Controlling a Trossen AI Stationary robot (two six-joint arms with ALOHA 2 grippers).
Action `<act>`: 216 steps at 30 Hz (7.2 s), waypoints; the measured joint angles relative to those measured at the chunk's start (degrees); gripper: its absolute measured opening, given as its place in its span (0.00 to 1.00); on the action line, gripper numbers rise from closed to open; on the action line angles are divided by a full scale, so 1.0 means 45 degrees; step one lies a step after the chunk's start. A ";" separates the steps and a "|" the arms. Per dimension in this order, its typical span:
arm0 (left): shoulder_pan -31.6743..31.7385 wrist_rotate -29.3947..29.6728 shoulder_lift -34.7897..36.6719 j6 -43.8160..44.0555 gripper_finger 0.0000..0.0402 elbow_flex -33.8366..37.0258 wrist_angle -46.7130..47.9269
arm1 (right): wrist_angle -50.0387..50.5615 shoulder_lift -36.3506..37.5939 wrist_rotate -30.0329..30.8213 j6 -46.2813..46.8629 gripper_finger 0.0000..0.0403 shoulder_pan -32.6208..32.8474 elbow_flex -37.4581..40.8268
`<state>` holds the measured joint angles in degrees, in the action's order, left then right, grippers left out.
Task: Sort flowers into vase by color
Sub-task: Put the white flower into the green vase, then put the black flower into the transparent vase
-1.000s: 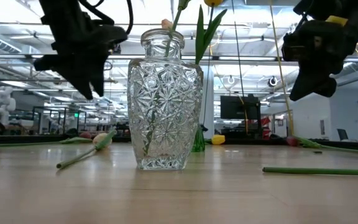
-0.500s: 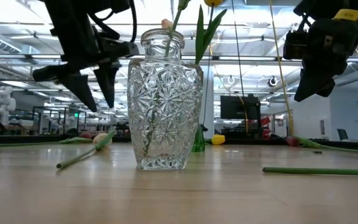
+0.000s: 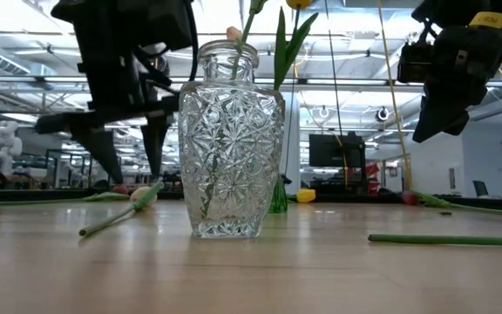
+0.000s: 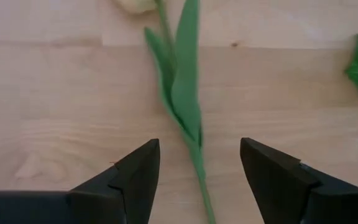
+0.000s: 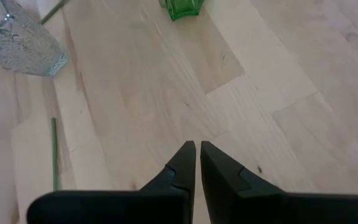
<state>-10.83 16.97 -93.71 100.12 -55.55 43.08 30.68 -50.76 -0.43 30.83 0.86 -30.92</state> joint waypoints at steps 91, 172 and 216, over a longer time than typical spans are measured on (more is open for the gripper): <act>0.3680 -0.4221 0.3675 -2.2008 0.03 0.3706 -2.2135 | -0.2263 -0.0005 0.2783 0.7009 0.04 -0.0005 0.0000; 0.3735 -0.4046 0.1660 -2.2655 0.03 0.3691 -1.9137 | -0.2385 -0.0005 0.2744 0.7111 0.04 -0.0005 0.0000; 0.3687 -0.3288 0.2925 -2.1989 0.21 0.3691 -1.8939 | -0.2376 -0.0005 0.2270 0.5945 0.04 -0.0001 0.0000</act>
<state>5.76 2.17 -80.54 1.17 -38.94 -42.14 19.98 -50.78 9.79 57.58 0.86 -30.92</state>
